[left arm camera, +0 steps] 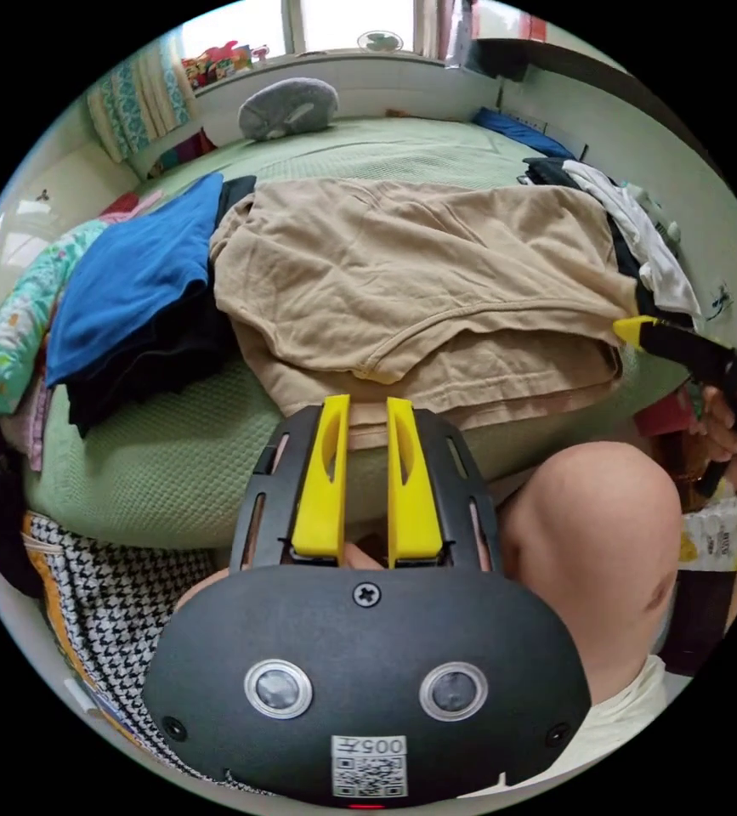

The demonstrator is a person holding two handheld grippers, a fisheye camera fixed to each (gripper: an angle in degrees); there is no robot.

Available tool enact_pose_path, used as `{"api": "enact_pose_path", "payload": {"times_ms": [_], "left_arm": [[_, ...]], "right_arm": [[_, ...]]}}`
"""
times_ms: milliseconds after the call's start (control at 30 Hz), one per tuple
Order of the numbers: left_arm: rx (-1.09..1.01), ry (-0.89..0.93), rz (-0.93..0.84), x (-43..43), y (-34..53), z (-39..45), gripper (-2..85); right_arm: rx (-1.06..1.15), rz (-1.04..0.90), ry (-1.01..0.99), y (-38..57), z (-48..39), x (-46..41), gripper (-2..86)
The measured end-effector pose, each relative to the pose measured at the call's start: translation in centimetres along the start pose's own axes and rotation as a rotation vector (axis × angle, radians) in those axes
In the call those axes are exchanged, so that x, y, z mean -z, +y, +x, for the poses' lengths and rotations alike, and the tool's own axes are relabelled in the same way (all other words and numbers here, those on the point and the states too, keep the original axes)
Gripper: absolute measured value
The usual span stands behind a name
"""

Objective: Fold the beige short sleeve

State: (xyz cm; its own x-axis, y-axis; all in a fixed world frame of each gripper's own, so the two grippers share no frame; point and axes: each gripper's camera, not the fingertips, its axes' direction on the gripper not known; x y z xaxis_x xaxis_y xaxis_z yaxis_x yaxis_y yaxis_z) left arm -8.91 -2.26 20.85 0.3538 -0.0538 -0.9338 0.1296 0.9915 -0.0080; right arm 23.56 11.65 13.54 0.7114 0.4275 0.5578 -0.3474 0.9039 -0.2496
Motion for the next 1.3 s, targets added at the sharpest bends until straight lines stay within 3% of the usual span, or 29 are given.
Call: {"api": "enact_pose_path", "payload": {"times_ms": [133,333,767,1033,1300], "left_arm": [[-0.038,-0.038,0.058,1.0,0.7,0.5,11.1],[0.096,0.032,0.029,1.6,0.2,-0.9,11.2],[0.084,-0.065,0.101,3.9,-3.1,-0.2,11.1],[0.055,-0.053,0.010,2.9,-6.1,-0.2,11.2],[0.176,-0.058,0.097,5.1,-10.5,-2.8,5.2]], "right_arm": [[0.029,0.008,-0.017,-1.3,-0.7,2.2,-0.8],[0.062,0.022,-0.054,-3.6,-2.4,5.7,-0.8],[0.121,0.055,-0.053,-10.1,-6.7,12.2,-0.9],[0.092,0.068,-0.098,-12.7,-6.4,13.4,-0.9],[0.185,0.044,-0.045,-15.9,-7.6,13.3,-0.9]]}}
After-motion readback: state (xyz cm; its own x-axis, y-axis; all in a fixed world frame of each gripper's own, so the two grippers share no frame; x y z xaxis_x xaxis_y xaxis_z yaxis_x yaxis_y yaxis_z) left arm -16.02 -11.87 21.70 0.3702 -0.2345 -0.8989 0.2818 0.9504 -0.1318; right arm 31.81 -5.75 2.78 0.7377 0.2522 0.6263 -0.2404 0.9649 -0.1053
